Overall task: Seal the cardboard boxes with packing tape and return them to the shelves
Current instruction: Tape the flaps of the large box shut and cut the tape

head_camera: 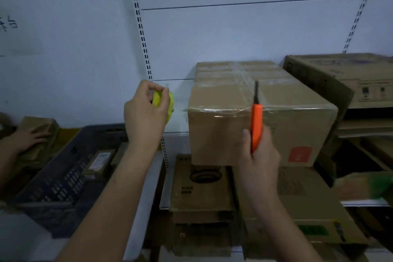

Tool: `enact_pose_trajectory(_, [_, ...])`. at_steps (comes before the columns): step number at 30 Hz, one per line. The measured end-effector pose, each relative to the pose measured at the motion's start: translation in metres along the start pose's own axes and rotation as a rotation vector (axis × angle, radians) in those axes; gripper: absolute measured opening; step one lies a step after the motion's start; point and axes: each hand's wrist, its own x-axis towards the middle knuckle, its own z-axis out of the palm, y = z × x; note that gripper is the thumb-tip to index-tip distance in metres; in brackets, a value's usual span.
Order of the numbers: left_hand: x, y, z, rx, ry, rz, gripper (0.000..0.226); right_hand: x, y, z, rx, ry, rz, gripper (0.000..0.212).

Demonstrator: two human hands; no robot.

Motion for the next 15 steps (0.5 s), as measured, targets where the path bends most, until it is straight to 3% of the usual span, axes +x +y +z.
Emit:
enact_pose_trajectory(3, [-0.025, 0.018, 0.015, 0.128, 0.112, 0.119, 0.020, 0.036, 0.019, -0.043, -0.062, 0.274, 0.006, 0.016])
enact_pose_trajectory(5, [-0.041, 0.019, 0.030, 0.140, 0.127, 0.123, 0.019, 0.057, 0.041, -0.065, -0.131, 0.357, 0.036, 0.027])
enact_pose_trajectory(10, [-0.061, 0.020, 0.062, 0.030, 0.113, 0.029, 0.015, 0.084, 0.070, -0.092, -0.144, 0.342, 0.043, 0.035])
enact_pose_trajectory(15, [-0.065, 0.026, 0.068, -0.110, 0.150, -0.073, 0.017, 0.099, 0.081, -0.101, -0.084, 0.305, 0.169, 0.023])
